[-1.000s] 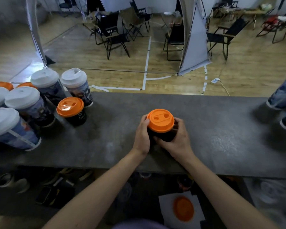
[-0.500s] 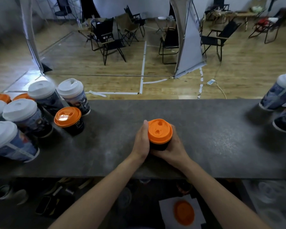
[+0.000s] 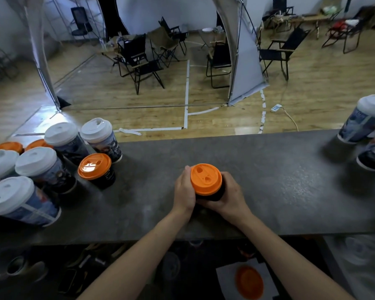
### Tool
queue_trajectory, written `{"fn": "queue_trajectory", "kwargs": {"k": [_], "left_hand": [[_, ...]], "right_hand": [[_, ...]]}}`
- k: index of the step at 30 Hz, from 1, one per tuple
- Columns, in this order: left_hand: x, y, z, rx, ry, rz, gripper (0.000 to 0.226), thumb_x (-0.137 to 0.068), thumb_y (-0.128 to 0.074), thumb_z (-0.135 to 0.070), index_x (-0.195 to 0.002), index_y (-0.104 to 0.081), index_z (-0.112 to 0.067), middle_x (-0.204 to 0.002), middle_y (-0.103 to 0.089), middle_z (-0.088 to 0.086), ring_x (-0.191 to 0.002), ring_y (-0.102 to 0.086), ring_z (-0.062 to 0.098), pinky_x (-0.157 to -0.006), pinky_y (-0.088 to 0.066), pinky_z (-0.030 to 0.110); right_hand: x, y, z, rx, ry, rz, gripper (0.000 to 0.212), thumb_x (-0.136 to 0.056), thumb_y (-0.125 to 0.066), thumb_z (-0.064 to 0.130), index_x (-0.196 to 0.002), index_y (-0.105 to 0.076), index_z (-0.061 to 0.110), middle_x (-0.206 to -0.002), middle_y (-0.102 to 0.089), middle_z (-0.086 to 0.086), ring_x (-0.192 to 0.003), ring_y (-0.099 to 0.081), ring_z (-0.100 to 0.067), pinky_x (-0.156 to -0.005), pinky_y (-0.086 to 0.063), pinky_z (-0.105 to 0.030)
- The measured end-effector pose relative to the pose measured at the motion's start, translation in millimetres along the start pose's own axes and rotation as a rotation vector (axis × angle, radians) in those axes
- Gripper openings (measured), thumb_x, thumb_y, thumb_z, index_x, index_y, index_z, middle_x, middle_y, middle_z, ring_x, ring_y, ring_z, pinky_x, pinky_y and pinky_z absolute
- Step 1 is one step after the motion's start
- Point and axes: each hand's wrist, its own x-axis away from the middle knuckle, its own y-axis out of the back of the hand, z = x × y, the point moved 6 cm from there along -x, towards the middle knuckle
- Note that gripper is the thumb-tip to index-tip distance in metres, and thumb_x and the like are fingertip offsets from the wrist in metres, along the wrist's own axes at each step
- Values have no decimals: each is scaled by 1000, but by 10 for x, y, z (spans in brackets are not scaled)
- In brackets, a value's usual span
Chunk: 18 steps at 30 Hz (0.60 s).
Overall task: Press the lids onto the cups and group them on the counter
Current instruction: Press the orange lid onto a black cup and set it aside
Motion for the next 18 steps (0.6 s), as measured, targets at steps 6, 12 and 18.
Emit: {"fn": "queue_trajectory", "kwargs": {"k": [6,12,18], "left_hand": [[-29,-49,-80,42,58,54,51,-111,-35,-24,-77,-71,-12,-70,-74,-10,-71,-68,-5,-68,-48,8],[4,-56,-39,45,63,27,50,-110,-36,-27,-77,-71,-16,-72,-74,-8,-71,-68,-3,-72,-50,14],[-19,-50,-58,45,49,48,53,-111,-32,-29,-90,-76,-10,-83,-79,-3,-83,-73,3,-75,-52,13]], "right_hand": [[19,-21,-4,-1,17,52,80,-59,-89,48,-127,-55,23,-120,-62,12,-113,-60,4,-95,-50,-23],[7,-26,-31,36,-9,20,84,-57,-95,49,-125,-48,32,-121,-59,10,-113,-57,-1,-93,-47,-17],[38,-39,-27,21,28,55,89,-57,-89,55,-133,-51,29,-126,-59,8,-120,-58,-6,-102,-51,-35]]}}
